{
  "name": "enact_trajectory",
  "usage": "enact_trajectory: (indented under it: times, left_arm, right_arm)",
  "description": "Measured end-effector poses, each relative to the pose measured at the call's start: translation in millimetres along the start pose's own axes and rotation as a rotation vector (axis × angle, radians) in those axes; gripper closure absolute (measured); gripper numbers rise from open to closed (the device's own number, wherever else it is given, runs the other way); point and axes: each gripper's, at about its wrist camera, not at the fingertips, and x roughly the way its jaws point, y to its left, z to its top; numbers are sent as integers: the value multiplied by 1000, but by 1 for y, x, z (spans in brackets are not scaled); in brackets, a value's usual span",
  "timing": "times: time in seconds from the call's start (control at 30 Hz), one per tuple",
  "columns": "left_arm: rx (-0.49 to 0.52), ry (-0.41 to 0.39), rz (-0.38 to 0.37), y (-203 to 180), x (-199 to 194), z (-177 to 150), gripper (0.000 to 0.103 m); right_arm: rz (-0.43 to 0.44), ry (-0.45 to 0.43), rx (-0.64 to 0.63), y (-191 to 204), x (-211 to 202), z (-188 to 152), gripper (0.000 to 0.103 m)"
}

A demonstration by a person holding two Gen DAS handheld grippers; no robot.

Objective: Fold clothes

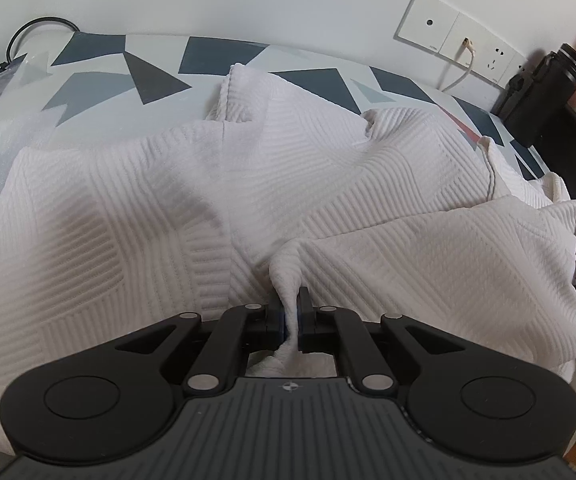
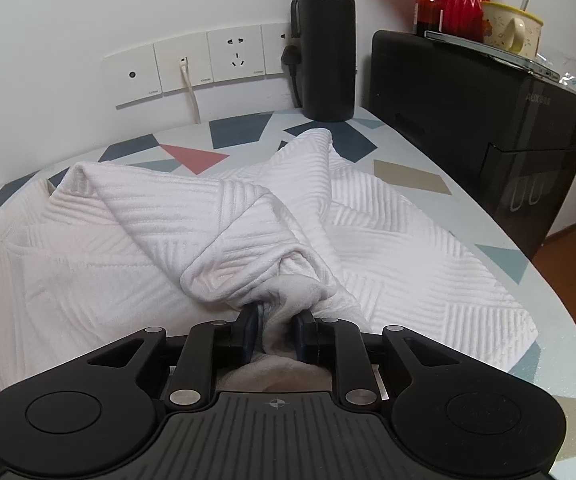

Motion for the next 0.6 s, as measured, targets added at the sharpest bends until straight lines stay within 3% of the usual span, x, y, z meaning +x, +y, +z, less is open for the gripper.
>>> enact_trajectory:
  times: [0.17, 0.23, 0.27, 0.43, 0.6]
  left_arm:
    - [7, -2, -2, 0, -1, -1, 96]
    - [8, -2, -2, 0, 0, -1, 96]
    - [12, -2, -1, -1, 0, 0, 96]
    - [33, -6, 6, -3, -1, -1, 96]
    - [37, -8, 5, -3, -1, -2, 96]
  right_arm:
    - [14, 0, -12, 1, 1, 0, 79]
    - [40, 7, -24, 4, 1, 0, 61]
    - [53, 11, -31, 6, 1, 0, 57]
    - [-36, -10, -142, 30, 3, -7, 55]
    - [-29, 2, -164, 32, 3, -6, 52]
